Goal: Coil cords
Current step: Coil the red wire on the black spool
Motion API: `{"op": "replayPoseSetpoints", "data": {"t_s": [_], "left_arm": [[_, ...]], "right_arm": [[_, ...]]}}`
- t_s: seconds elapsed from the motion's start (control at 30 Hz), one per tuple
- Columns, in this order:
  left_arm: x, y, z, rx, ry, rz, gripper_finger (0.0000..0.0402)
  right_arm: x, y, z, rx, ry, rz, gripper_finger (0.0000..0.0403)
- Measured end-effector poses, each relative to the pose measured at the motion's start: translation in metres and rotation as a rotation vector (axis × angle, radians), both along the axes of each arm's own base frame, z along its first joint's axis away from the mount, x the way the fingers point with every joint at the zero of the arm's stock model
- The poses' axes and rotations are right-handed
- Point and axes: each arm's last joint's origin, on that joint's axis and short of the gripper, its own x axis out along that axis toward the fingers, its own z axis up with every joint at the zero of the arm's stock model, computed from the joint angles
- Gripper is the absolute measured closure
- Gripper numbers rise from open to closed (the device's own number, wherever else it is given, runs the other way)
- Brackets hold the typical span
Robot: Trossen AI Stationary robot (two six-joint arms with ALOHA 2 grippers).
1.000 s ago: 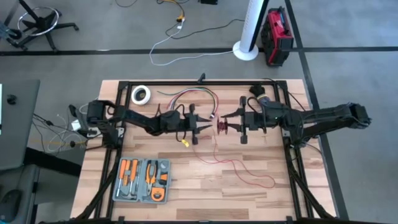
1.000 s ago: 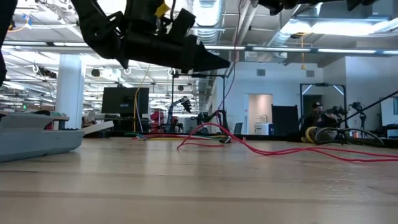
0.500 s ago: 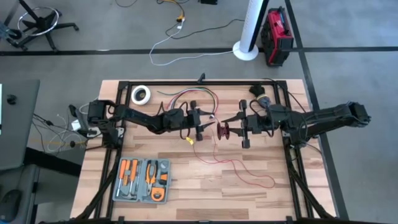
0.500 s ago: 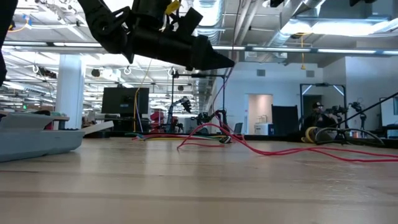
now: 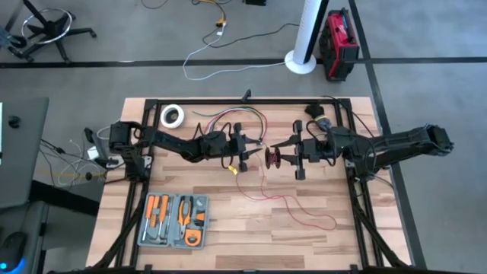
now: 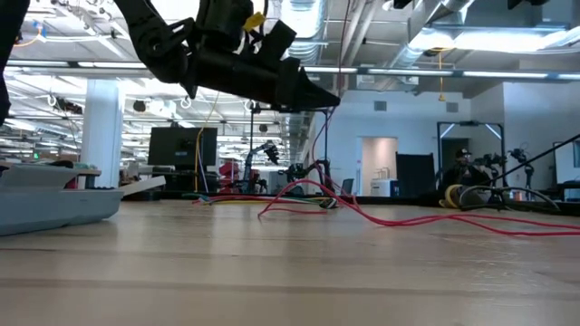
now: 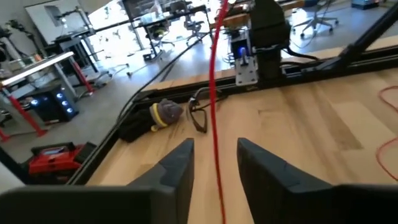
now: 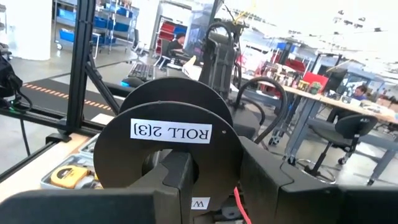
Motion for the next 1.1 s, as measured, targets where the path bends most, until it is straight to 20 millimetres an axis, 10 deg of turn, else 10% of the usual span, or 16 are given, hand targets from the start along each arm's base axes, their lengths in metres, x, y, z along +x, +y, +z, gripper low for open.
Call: {"op": "replayPoseSetpoints", "data": {"t_s": [0.53,1.1], "left_arm": [[0.0,0.0,-0.002,-0.007,0.024,-0.026,0.0397],[-0.01,-0.033,0.022,0.018,0.054,-0.118,0.0401]], "right_arm": [[-0.001,0.0,0.005,-0.006,-0.054,-0.001,0.0295],[0.004,-0.036,-0.01,0.001,0.077,-0.115,0.0295]]}}
